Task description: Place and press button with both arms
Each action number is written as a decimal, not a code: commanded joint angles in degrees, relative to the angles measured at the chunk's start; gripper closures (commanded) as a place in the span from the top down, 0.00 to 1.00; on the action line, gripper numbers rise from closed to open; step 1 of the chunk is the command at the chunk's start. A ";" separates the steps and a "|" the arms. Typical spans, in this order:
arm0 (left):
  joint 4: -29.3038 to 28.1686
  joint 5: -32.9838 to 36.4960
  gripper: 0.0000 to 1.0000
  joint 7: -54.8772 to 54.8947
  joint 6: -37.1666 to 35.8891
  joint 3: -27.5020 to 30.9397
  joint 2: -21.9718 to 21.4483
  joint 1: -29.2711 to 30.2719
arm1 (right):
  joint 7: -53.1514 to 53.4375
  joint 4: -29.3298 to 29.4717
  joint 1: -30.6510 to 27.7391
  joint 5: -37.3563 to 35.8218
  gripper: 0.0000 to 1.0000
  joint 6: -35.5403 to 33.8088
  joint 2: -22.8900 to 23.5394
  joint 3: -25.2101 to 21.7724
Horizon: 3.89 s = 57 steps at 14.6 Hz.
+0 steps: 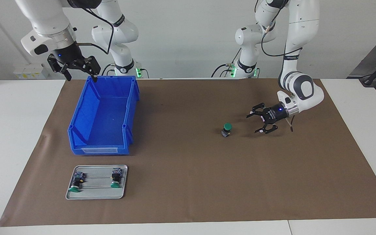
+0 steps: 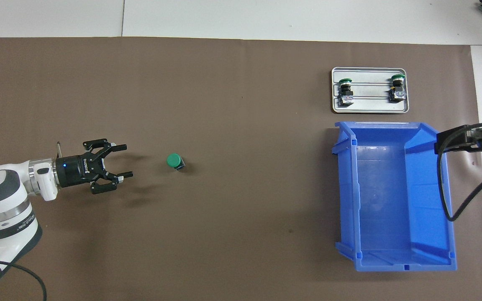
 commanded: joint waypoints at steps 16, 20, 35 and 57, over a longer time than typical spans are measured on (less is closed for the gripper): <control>20.79 36.80 0.00 -58.20 -0.77 -1.24 -7.51 -2.13 | 1.09 -1.53 -0.26 1.02 1.00 1.00 -0.84 0.11; 23.85 45.14 0.00 -69.87 -1.12 -1.32 -7.07 -6.07 | 1.17 -1.53 -0.26 1.02 1.00 1.00 -0.84 0.11; 18.68 70.39 0.00 -117.18 13.20 -1.32 -4.62 -31.57 | 1.09 -1.61 -0.26 1.02 1.00 1.00 -0.84 0.11; 21.41 75.75 1.00 -120.09 7.68 -0.44 -4.70 -25.27 | 2.66 -2.76 0.00 1.90 1.00 2.67 -1.19 0.20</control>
